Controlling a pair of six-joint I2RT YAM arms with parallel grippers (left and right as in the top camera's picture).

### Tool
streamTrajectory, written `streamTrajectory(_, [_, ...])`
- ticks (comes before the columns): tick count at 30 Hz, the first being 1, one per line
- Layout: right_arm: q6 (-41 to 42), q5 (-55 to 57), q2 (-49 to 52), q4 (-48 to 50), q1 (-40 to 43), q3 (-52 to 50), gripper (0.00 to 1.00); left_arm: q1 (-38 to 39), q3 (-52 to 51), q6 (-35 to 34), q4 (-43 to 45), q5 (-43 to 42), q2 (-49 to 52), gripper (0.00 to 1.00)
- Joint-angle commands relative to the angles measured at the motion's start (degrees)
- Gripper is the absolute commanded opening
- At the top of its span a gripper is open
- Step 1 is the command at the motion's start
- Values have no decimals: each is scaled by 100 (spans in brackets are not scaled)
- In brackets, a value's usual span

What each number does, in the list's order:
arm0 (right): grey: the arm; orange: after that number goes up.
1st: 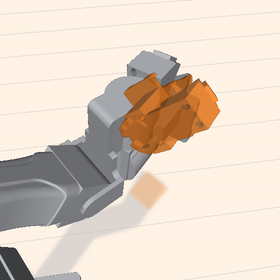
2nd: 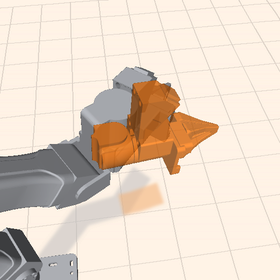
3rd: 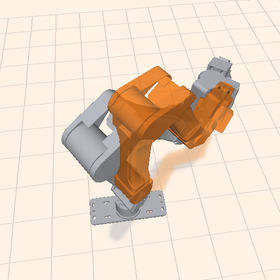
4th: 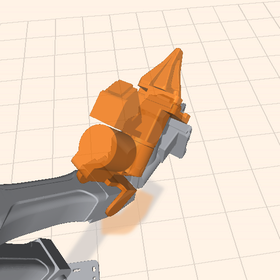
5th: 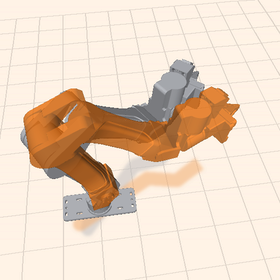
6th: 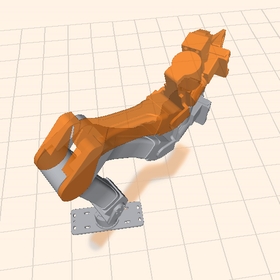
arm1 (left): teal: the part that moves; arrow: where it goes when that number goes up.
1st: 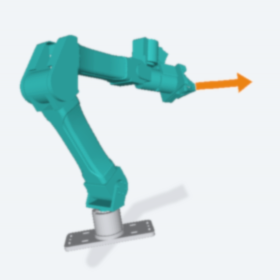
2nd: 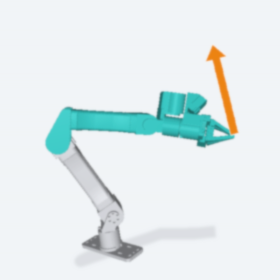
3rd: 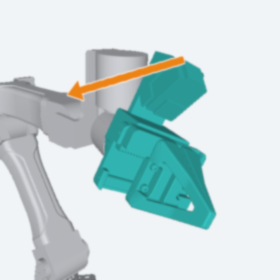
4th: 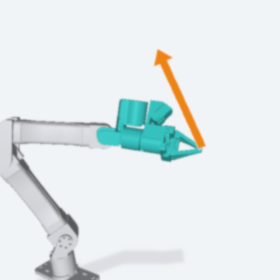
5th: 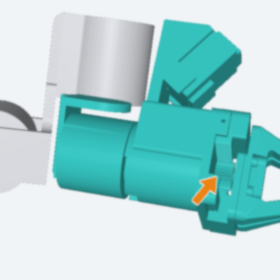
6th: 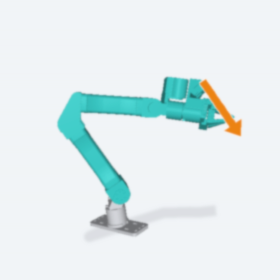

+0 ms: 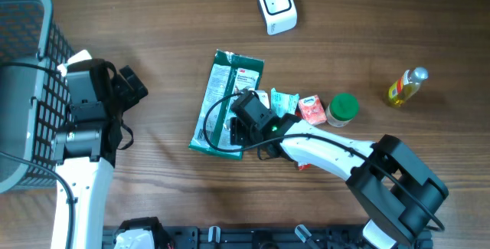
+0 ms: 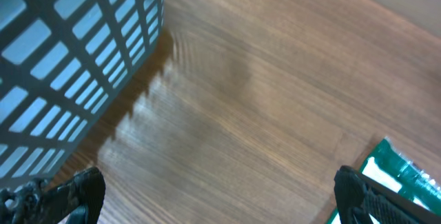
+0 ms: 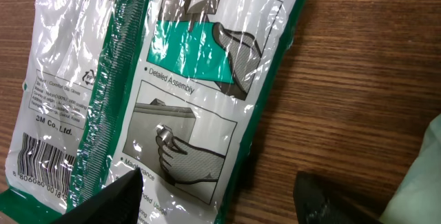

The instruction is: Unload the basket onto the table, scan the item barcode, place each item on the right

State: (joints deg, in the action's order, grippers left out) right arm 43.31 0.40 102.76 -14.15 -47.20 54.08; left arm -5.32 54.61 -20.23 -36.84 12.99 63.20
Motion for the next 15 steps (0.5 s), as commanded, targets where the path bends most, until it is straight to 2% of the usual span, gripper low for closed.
streamTrajectory(1, [20,-44,109,-9,-35,-22,71,-22,48,28,87,-555,-15,100])
streamTrajectory(4, [20,-42,109,9,-35,-22,71,-20,48,28,188,-1672,-15,100])
streamTrajectory(5, [20,-44,109,20,-35,-20,71,-20,48,31,306,-2319,-15,100])
streamTrajectory(7, [20,-44,109,59,-35,-20,71,-15,48,13,315,-2785,98,9])
streamTrajectory(8, [20,-46,109,83,-35,-20,71,15,48,-44,310,-2830,203,4])
streamTrajectory(12, [15,-48,109,120,-35,-20,71,581,48,-81,319,-2793,1097,4])
streamTrajectory(15, [15,-48,109,103,-35,-20,71,990,48,-411,621,-2428,1650,4])
